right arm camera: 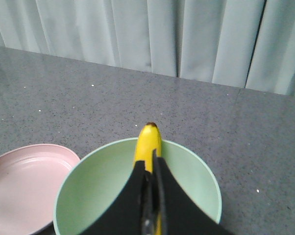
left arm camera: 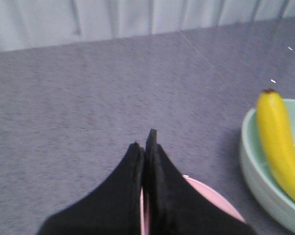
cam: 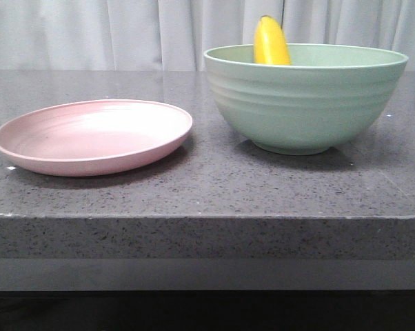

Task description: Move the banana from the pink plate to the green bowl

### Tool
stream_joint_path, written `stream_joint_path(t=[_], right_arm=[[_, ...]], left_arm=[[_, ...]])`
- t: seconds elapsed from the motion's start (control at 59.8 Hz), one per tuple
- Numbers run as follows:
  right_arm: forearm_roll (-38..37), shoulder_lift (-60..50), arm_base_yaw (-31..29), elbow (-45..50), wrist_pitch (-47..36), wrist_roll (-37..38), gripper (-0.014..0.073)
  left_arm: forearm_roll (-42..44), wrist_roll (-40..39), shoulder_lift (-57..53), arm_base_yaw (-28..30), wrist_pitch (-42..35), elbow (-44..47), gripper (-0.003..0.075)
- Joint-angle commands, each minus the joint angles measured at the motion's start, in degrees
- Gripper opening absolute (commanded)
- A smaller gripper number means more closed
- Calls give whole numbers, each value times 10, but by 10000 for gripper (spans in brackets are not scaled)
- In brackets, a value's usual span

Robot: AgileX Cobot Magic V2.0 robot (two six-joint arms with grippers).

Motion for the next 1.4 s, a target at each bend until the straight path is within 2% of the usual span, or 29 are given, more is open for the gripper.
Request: stream_joint_path(t=[0.0,0.134,0.301,0.435,0.568,1.388], right_arm=[[0,-58,-2,48,-70,-6,-116],[5,-151,-2,143,-97,-6,-116],[7,-273,-2,224,-86,-6,-116],[10,-335,-2,253,-78,-6,-116],[10,-358,-2,257,-76,-6,-116],[10,-358,-2,257,-74,-6,-116]], left_arm=[[2,0,-80,41,-61,31,-20],[3,0,-209,78,-78,151,-20],[1,0,-361,83,-77,282,-20],[-16,-1,-471,83,-74,361,-20],[-29,-1,-544,83,-74,402,-20],[-13,0,-575,85,-75,426,-20]])
